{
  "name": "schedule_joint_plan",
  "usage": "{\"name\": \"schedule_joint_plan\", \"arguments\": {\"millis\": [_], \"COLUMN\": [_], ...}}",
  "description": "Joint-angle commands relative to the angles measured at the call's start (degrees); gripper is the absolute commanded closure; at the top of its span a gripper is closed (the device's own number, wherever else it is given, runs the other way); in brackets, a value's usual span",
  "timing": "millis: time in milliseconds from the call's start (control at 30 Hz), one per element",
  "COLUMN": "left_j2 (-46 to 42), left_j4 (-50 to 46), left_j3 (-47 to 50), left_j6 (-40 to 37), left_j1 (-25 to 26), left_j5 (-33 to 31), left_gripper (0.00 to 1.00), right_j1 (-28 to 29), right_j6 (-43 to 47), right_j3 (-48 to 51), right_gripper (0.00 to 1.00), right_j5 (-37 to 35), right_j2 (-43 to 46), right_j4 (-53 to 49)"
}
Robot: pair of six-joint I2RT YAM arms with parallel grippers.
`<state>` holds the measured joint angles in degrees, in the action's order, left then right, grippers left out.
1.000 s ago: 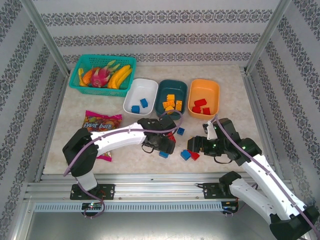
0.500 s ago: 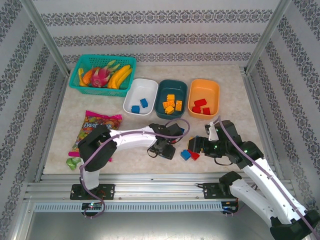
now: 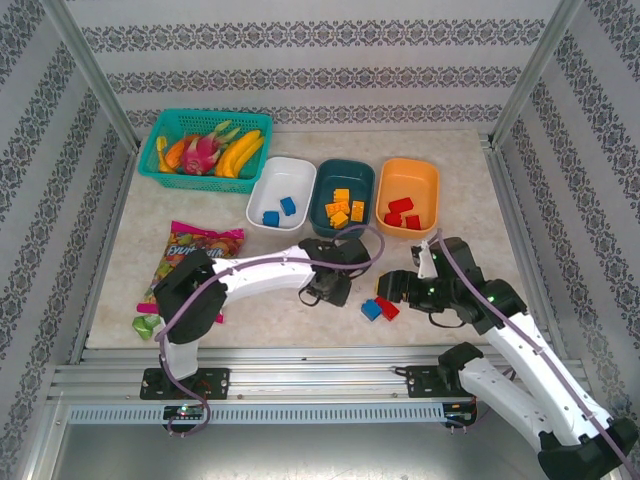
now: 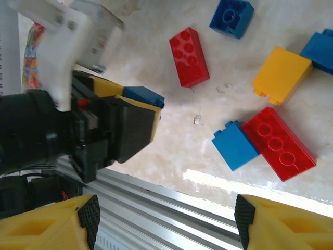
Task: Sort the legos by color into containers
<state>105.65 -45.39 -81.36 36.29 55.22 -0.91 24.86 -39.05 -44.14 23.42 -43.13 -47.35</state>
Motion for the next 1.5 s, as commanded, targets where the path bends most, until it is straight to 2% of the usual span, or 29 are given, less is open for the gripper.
{"name": "schedule_joint_plan", "arguments": {"millis": [0, 233, 333, 533, 833, 1200, 1467], "left_j2": [-5.45, -4.56, -0.25, 10.29, 20.81, 24.16, 23.56], "left_j4": [-5.32, -5.41, -6.03, -7.75, -10.66, -10.91, -10.87], "left_j3": [-4.08, -9.98, -14.5, -23.48, -31.07, -30.27, -30.53], "left_j6": [0.54, -1.51, -1.58, -0.71, 0.93, 1.56, 1.45], "left_j1": [-6.02, -19.14, -23.79, -28.99, -31.23, -32.02, -32.11], "left_j5": [-1.97, 2.06, 4.17, 6.54, 7.38, 7.31, 7.43], "left_gripper": [0.58, 0.58, 0.59, 0.59, 0.59, 0.57, 0.38], "right_j1": [-0.18, 0.89, 1.02, 1.15, 0.19, -0.08, 1.23], "right_j6": [0.43, -2.43, -4.88, -6.93, -8.21, -9.12, -6.48], "right_j3": [-5.09, -12.51, -15.09, -21.55, -26.84, -29.42, -32.32], "right_gripper": [0.29, 0.3, 0.3, 0.3, 0.3, 0.31, 0.3], "right_j5": [-0.17, -2.6, -4.9, -7.19, -6.07, -3.67, -3.06], "right_j2": [-2.76, -13.85, -19.4, -29.98, -38.95, -42.93, -42.96], "right_j4": [5.18, 16.43, 19.93, 20.11, 20.37, 21.51, 21.09]}}
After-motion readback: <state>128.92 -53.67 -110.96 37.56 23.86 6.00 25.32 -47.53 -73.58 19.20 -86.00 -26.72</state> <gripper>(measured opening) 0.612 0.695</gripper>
